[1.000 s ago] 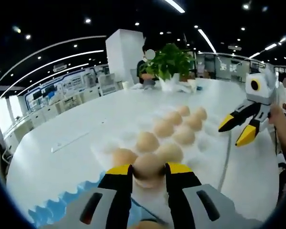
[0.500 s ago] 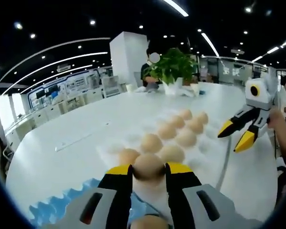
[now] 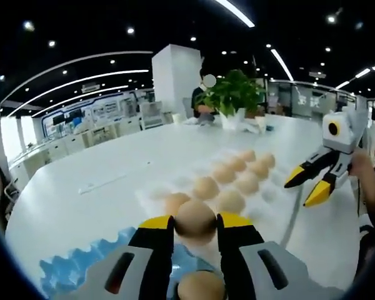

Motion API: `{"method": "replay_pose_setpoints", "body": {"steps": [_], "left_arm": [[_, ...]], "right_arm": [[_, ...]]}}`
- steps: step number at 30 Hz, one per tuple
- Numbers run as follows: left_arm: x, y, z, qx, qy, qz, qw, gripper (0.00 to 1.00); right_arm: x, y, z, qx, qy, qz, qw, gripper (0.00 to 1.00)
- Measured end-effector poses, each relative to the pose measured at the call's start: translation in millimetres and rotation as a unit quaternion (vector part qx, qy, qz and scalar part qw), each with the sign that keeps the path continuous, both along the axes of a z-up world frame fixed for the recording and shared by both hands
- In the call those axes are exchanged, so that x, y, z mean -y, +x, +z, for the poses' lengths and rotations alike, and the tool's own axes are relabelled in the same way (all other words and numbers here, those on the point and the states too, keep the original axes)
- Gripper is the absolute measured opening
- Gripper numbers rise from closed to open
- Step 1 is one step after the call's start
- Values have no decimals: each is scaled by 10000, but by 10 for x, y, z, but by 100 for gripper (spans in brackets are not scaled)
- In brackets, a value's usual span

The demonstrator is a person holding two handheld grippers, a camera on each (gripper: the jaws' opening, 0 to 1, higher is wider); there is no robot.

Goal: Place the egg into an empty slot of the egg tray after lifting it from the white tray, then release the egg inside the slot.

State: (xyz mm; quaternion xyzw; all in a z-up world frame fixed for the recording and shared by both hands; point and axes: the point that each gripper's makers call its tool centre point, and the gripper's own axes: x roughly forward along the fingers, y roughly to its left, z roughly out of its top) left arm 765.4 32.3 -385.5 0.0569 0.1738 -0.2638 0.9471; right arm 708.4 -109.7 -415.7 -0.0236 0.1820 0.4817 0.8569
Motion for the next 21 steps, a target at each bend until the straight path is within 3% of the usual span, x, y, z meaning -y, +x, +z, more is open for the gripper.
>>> {"method": "replay_pose_setpoints", "body": {"steps": [4,9,10,11,12,14,15,16,18,19,21], "left_arm": [[-13,-2,-6,30,116,27,9999,27],[-9,-27,57,19,-149,-31,9999,25],[-15,-28,60,41,-113,-24,9999,22],[-30,-28,103,123,-124,-9,9998,12],[-5,-22,169,189,-386,0,9991,7],[12,-38,256,174,-728,-77,9972,10],[0,-36,228,177,-572,-120,9981,11],[12,-51,104,73,-175,-269,9995,13],[-48,-13,-42,-55,100,-67,9999,15],[-43,-31,-93,-84,264,-180,9995,16],[-92,-12,-122,-135,144,-90,9998,19]], "right_arm": [[-20,-11,1,4,-26,24,10000,35],[-30,-7,3,1,-35,33,10000,35],[-34,-8,3,1,-38,36,10000,35],[-42,-16,4,5,-47,38,10000,35],[-48,-19,3,5,-55,46,10000,35],[-58,-19,2,2,-58,57,10000,35],[-65,-22,1,0,-61,62,10000,35],[-70,-24,1,2,-66,66,10000,35],[-72,-19,1,-1,-69,80,9999,35],[-74,-26,1,4,-74,81,9999,35],[-67,-29,-1,0,-75,77,9999,35]]}}
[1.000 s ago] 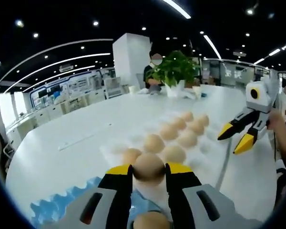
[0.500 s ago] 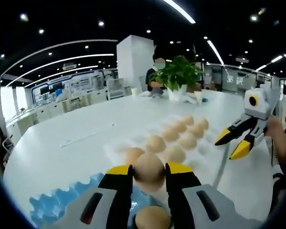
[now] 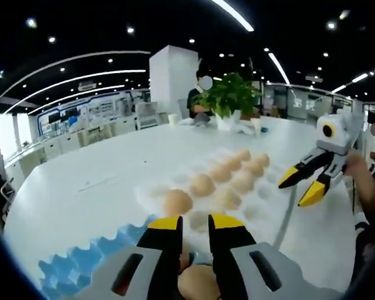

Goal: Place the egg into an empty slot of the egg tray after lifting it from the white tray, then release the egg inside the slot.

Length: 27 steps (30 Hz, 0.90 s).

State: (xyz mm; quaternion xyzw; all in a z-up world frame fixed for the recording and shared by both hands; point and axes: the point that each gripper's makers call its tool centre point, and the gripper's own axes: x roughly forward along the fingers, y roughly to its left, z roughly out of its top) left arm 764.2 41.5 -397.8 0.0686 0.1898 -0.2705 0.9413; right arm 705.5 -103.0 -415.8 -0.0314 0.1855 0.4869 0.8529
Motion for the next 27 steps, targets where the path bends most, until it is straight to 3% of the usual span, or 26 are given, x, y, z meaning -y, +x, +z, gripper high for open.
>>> {"method": "replay_pose_setpoints", "body": {"steps": [4,6,7,8,10,13,20,27], "left_arm": [[-268,-61,240,199,-248,173,9993,19],[-590,13,318,234,-231,514,9981,21],[-731,44,320,225,-58,627,9978,23],[-768,28,285,118,62,645,9978,25],[-724,-2,272,26,-6,562,9984,30],[-570,-30,228,-82,-55,365,9993,30],[-485,-23,146,-269,-60,292,9992,36],[-378,-60,-53,-866,-102,226,9959,38]], "right_arm": [[21,-2,2,1,-22,-12,10000,35],[39,5,4,8,-27,-39,10000,35],[42,15,2,-11,2,-47,10000,35],[38,22,-1,-24,14,-45,10000,35],[13,38,2,-20,34,-52,10000,35],[-35,43,5,-4,12,-22,10000,35],[-30,17,12,-11,5,-1,10000,35],[-36,13,11,-4,19,-5,10000,35]]}}
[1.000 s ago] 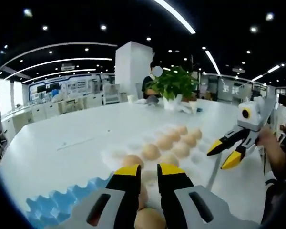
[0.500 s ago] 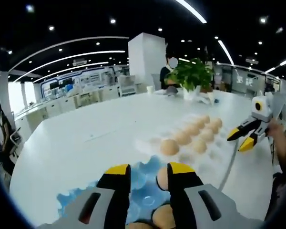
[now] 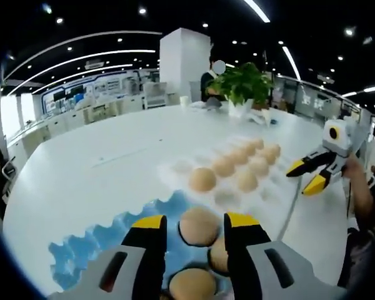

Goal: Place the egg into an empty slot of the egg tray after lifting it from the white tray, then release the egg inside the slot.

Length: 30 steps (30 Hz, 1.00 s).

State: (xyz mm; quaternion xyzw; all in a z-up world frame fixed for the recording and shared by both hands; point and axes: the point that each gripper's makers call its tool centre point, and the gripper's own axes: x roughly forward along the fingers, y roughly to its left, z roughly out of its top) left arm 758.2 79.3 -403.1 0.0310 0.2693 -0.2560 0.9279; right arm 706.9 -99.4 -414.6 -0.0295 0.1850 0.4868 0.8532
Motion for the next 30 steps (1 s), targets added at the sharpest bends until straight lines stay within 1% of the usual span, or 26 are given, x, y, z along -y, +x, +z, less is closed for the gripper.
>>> {"method": "replay_pose_setpoints", "body": {"steps": [2,3,5,8,10,11,12,13,14,15,17,22,24,26,28,29,30], "left_arm": [[-2,24,-58,-132,55,38,9999,38],[-7,50,-62,-132,70,50,9999,38],[37,49,-76,-196,35,-11,9998,37],[88,46,-95,-307,94,-122,9994,36],[141,12,-126,-466,192,-393,9980,33],[136,26,-140,-503,342,-489,9969,34],[155,34,-138,-567,307,-561,9963,34],[161,25,-143,-614,401,-760,9944,34],[155,12,-151,-739,440,-889,9923,34],[143,18,-153,-797,485,-941,9912,32],[139,36,-151,-933,460,-1018,9893,31],[171,67,-189,-1055,561,-1156,9861,31],[175,62,-199,-1138,667,-1266,9831,32],[176,33,-203,-1252,781,-1450,9784,32],[166,29,-208,-1433,885,-1678,9713,32],[165,33,-205,-1493,901,-1725,9695,32],[183,-27,-209,-1579,976,-1797,9661,31]], "right_arm": [[1,5,0,-1,18,-1,10000,35],[2,0,0,2,24,8,10000,35],[7,0,1,-3,39,15,10000,35],[16,7,3,-10,72,20,10000,35],[19,8,3,-2,81,27,10000,35],[17,0,3,-6,97,25,9999,35],[17,0,4,-9,110,23,9999,35],[16,-5,3,-8,124,25,9999,35],[16,-7,3,-7,136,24,9999,35],[16,-11,2,-2,145,28,9999,35],[21,-12,2,-5,193,25,9998,35],[28,-9,1,-14,264,18,9996,34],[33,-9,-1,-16,277,15,9996,34],[36,-10,-3,-14,280,18,9996,34],[44,3,-4,-12,282,21,9996,34],[51,12,-6,-8,280,25,9996,34],[53,17,-7,-9,287,20,9996,34]]}}
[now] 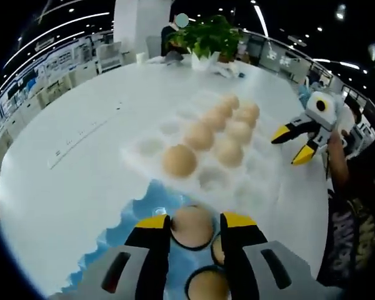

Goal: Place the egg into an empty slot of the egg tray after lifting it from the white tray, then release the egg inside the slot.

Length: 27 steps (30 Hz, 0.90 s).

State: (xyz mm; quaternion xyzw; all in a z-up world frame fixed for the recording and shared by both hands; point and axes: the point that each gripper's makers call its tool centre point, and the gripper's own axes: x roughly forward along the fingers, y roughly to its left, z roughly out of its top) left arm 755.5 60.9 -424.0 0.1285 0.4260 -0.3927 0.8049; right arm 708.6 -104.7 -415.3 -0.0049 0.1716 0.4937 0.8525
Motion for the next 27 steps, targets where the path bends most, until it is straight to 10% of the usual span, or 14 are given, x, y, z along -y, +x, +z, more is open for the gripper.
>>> {"method": "replay_pose_setpoints", "body": {"steps": [27], "left_arm": [[59,-18,-50,139,97,-466,9988,27]], "right_arm": [[11,30,-17,46,159,-44,9999,33]]}}
